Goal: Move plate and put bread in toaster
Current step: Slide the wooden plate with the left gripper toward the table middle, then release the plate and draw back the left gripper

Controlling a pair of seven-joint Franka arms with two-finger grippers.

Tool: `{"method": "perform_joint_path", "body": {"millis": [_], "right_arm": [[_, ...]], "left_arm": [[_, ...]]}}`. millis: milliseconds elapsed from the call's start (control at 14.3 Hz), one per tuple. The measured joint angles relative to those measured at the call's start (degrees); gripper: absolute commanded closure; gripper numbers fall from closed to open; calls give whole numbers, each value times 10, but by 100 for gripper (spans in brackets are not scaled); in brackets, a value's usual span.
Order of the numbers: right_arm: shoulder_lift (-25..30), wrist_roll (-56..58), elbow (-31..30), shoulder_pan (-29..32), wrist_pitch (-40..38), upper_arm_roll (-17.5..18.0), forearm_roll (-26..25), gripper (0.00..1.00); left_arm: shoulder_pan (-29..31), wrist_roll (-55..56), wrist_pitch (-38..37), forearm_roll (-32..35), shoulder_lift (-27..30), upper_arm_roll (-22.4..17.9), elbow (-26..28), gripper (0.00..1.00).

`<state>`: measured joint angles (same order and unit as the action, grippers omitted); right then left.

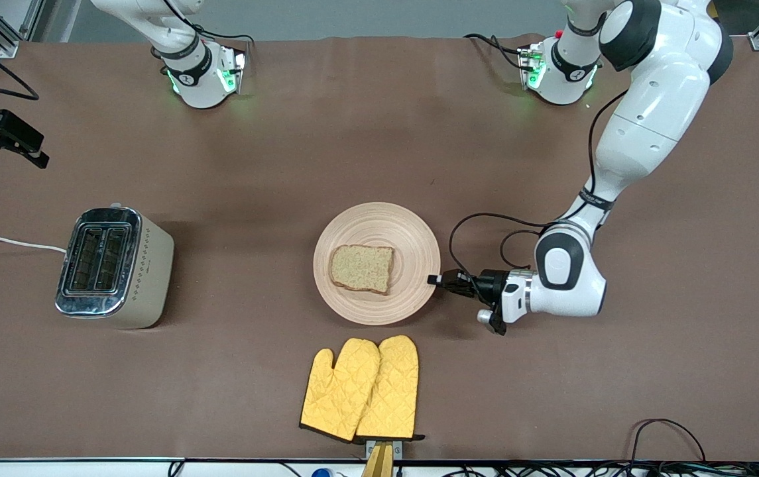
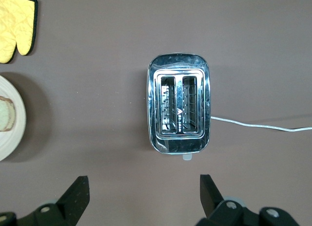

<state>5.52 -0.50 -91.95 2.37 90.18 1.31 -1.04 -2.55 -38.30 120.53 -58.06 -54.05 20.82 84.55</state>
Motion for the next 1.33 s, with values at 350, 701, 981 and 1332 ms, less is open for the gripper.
{"method": "perform_joint_path", "body": {"millis": [350,701,981,1332], "right_arm": [[0,0,0,0,0,0,0,0],[0,0,0,0,0,0,0,0],[-1,1,-2,-7,-11,1,0,0],[-21,-39,-26,-45,2,4,53,0]], "left_arm": [[-11,1,10,-1,-12,0,0,45],[-3,20,10,4,-8,-15,-10,0],[26,136,9,87,25,-23,-28,0],[59,275,8,235,90,-24,-45,0]]}}
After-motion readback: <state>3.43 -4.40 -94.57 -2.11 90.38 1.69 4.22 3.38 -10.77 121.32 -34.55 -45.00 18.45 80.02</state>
